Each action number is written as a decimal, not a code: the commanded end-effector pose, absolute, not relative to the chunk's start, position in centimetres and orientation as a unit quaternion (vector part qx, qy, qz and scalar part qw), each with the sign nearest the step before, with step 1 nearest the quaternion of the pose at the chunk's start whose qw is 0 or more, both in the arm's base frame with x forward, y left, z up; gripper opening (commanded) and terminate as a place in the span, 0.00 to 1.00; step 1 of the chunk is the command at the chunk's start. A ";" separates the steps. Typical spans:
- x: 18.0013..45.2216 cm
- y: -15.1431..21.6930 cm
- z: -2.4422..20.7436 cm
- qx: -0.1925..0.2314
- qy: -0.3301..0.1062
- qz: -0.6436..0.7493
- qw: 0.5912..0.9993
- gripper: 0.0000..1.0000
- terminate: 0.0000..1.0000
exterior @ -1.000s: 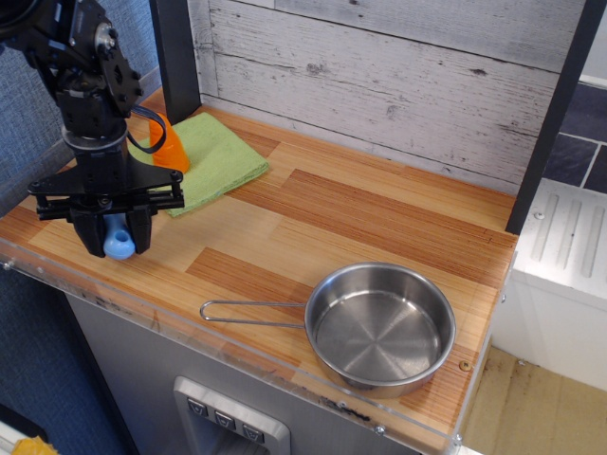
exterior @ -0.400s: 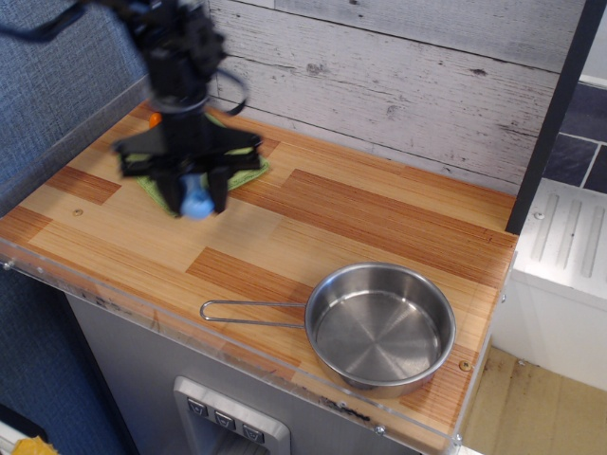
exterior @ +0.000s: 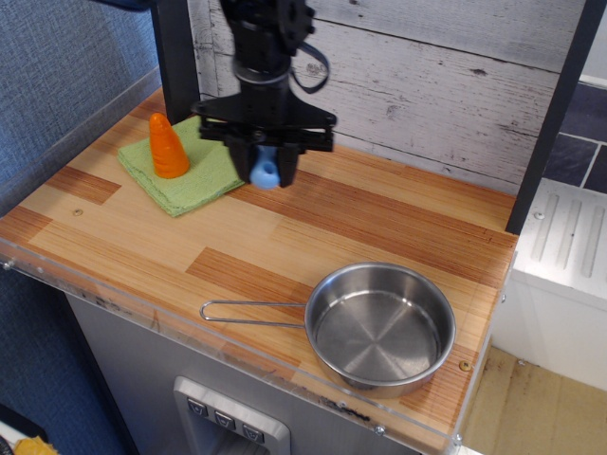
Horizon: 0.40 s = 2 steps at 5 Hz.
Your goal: Move spoon to right of green cloth.
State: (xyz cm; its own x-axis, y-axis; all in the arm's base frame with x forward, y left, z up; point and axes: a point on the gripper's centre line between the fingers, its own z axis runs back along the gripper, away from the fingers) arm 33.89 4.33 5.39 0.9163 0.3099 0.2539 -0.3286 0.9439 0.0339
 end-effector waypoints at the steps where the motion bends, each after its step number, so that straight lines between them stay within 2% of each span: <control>1: 36.4 2.4 4.3 0.019 -0.131 0.129 0.983 0.00 0.00; 2: 36.8 2.5 2.7 0.012 -0.117 0.124 0.985 0.00 0.00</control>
State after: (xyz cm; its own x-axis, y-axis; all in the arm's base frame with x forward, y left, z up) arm 36.58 2.87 1.04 0.9515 0.2476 0.1825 -0.2507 0.9680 -0.0060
